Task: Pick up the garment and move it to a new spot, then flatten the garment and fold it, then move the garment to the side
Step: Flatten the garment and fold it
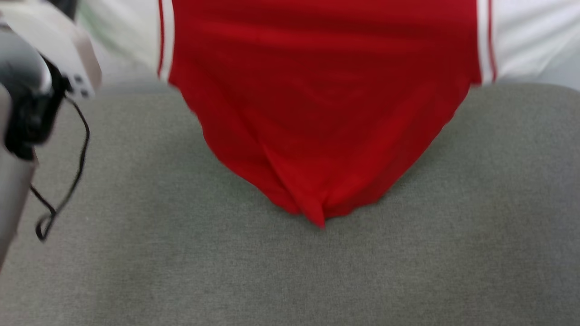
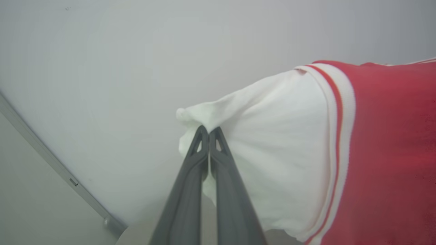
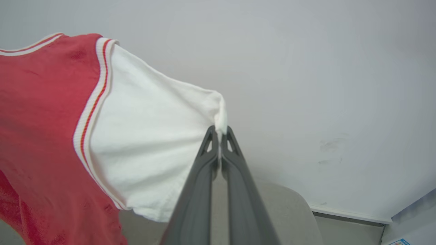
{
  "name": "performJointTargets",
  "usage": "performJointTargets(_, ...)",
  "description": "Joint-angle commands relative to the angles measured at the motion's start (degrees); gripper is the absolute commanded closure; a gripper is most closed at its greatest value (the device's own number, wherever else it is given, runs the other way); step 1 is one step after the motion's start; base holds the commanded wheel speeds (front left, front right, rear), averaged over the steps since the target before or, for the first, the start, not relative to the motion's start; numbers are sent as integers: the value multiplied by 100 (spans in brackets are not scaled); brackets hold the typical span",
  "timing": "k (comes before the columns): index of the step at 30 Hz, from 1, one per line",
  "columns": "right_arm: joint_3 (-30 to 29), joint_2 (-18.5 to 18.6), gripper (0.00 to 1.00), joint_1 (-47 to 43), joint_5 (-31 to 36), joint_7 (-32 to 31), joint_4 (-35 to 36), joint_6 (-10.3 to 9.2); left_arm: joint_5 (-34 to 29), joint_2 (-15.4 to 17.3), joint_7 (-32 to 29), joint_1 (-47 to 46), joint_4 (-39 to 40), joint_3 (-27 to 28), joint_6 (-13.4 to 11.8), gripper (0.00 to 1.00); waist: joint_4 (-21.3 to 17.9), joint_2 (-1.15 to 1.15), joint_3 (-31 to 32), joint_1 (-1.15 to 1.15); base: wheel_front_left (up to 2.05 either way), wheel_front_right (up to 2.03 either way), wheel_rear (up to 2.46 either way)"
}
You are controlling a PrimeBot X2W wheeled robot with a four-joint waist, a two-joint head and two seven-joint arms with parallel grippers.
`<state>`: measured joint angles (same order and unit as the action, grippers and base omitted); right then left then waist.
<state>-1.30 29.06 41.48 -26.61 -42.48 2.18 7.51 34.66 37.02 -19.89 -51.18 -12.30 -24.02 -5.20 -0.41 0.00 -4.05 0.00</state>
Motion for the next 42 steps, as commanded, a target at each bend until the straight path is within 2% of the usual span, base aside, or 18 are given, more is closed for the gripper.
performJointTargets(1,2,72,100,439,-11,106,-121,-4,-62,-63,49,-304,-14,54,-78,100,-56,0,-213,0,0,0,0)
performJointTargets(6,229,97,100,1760,-90,423,-737,-4,-431,-196,222,-1255,-335,112,-373,100,-164,0,-791,0,0,0,0)
performJointTargets(9,434,83,100,2521,-73,780,-1223,-5,-615,-305,414,-1809,-599,123,-453,100,-285,0,-1222,0,0,0,0)
performJointTargets(17,780,-95,100,4242,-63,2169,-2524,-6,-951,-450,1086,-3220,-1269,204,-458,100,-579,0,-2306,0,0,0,0)
performJointTargets(23,1046,-234,100,5276,25,3170,-3310,-5,-1097,-433,1499,-4099,-1498,318,-455,100,-770,0,-2966,0,0,0,0)
performJointTargets(28,1423,-262,100,5816,-91,3748,-3736,-5,-1190,-441,1598,-4519,-1490,300,-474,100,-848,0,-3337,0,0,0,0)
performJointTargets(30,1589,-310,100,5929,-324,3843,-3838,-5,-1189,-474,1628,-4562,-1439,309,-517,100,-862,0,-3466,0,0,0,0)
performJointTargets(38,2489,-108,100,6067,-918,4119,-4071,-5,-956,-623,1828,-4232,-1297,450,-682,100,-859,0,-3866,0,0,0,0)
performJointTargets(42,2834,-60,100,5986,-1204,4229,-4204,-5,-789,-688,2057,-3949,-1328,538,-658,100,-812,0,-3901,0,0,0,0)
